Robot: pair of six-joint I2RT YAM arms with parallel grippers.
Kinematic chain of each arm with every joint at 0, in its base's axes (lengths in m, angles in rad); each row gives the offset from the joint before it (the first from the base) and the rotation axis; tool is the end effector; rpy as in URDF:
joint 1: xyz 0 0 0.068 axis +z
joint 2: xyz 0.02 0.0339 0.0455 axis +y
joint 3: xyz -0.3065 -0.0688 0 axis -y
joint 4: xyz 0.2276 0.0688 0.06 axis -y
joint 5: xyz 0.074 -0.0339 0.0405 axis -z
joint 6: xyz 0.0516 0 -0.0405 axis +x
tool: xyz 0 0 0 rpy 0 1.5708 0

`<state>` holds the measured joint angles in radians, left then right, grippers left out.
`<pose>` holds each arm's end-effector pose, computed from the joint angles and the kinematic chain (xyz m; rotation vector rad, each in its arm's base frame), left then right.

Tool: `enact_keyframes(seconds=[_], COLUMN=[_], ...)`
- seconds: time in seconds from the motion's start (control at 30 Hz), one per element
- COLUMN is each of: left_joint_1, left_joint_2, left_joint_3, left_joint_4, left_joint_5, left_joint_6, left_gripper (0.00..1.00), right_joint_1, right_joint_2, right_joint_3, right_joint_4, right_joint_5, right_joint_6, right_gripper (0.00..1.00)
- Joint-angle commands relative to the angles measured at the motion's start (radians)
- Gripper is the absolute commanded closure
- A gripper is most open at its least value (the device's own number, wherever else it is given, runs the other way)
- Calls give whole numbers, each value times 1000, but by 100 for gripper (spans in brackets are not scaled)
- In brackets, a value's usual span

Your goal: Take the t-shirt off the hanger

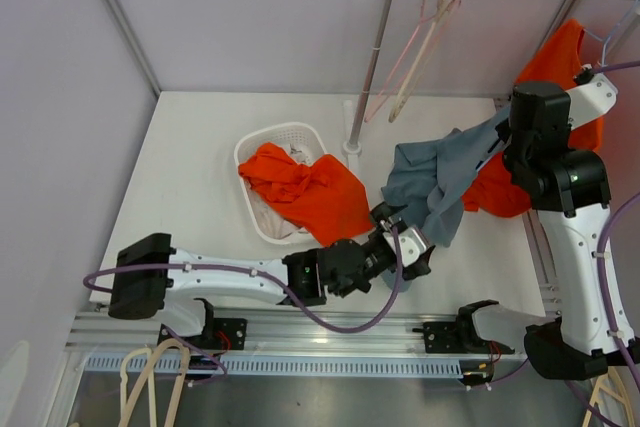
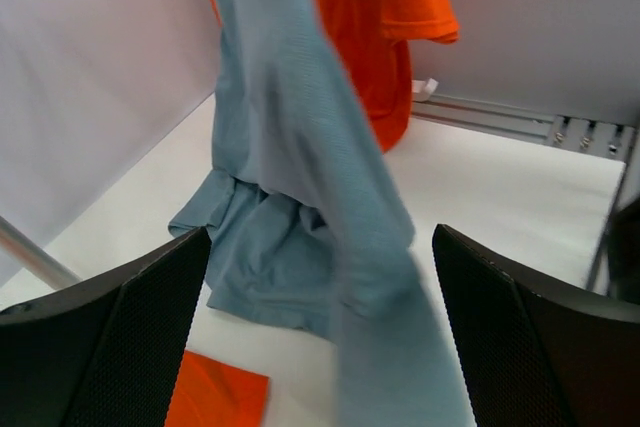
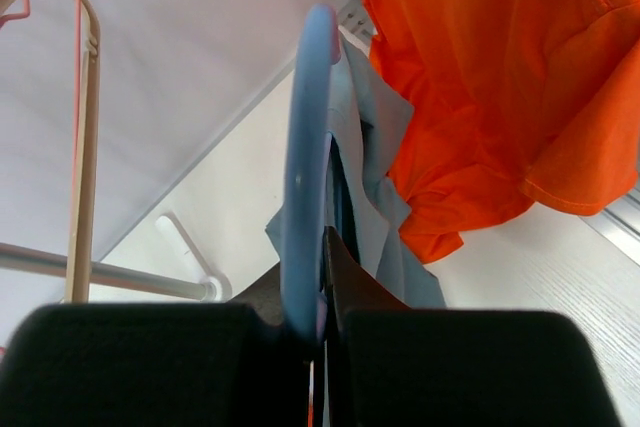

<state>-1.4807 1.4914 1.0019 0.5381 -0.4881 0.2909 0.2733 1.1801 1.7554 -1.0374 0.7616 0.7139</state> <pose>0.0551 -0.3406 0.3708 0.9168 1.2571 -0.5752 0.1649 0.0092 0.5214 0.8494 1.7005 -0.1093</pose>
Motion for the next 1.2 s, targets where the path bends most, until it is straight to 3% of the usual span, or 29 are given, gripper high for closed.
enact_keyframes(seconds=[0.0,0.13,0.23,0.27,0.3,0.4,0.63,0.87,1.0,1.17], left_joint_1=[62,120,140,140,137,113,-35,-115,-122,-138], left_joint_2=[24,87,125,139,138,86,-109,-237,-215,-151], left_joint_3=[81,167,237,268,292,256,86,-72,-112,-223], left_joint_4=[-4,-65,-111,-130,-182,-188,-178,-193,-202,-78], left_joint_5=[83,144,177,181,183,203,91,28,28,94], left_joint_6=[-79,-131,-147,-142,-145,-133,-99,-193,-257,-383], left_gripper=[4,20,58,90,99,99,99,99,99,99], right_joint_1=[9,10,10,12,12,12,-12,-189,-246,-301], right_joint_2=[-28,-27,-19,-17,-8,3,70,101,113,141], right_joint_3=[52,52,49,47,44,26,29,24,16,36], right_joint_4=[50,62,62,60,60,77,145,211,224,201], right_joint_5=[-10,-27,-33,-31,-28,11,116,-93,-160,-272], right_joint_6=[9,-5,-5,-7,-10,-27,-140,-197,-197,-191], right_gripper=[100,100,100,100,100,100,100,100,100,100])
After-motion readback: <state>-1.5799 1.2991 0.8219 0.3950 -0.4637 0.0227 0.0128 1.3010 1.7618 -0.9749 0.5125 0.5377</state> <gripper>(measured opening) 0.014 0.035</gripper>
